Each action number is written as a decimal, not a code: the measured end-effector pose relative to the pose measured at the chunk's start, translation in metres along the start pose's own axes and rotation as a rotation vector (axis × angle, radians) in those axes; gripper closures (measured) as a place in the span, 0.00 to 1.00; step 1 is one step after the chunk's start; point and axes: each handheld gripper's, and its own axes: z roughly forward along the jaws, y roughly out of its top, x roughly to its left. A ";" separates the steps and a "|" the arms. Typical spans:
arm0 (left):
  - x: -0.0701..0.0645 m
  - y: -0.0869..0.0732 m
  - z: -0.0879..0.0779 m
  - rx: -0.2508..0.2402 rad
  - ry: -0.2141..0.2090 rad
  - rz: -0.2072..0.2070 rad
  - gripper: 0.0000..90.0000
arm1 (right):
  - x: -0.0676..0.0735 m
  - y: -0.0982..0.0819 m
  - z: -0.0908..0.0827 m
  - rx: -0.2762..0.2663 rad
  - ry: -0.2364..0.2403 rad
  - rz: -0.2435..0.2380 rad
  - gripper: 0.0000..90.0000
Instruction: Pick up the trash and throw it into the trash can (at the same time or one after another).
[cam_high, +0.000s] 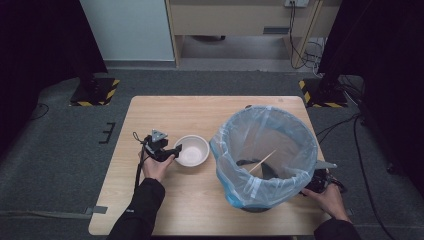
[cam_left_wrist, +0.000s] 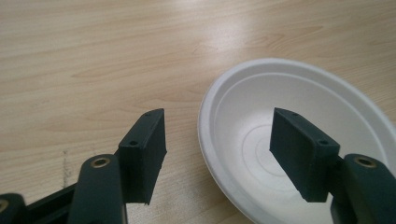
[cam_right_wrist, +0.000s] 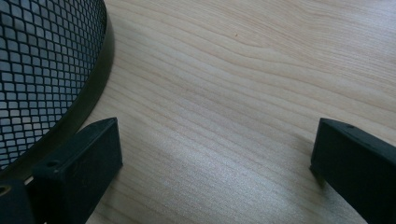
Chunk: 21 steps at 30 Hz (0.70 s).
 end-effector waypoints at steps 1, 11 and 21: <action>0.001 -0.002 0.002 0.008 -0.002 -0.003 0.40 | 0.000 0.000 0.000 0.000 0.000 0.000 0.02; 0.002 -0.013 0.015 0.081 -0.040 -0.037 0.66 | 0.000 0.000 0.000 0.000 0.000 0.000 0.02; 0.001 -0.010 0.007 0.067 -0.066 -0.084 0.87 | 0.000 0.000 0.000 0.000 0.000 -0.001 0.02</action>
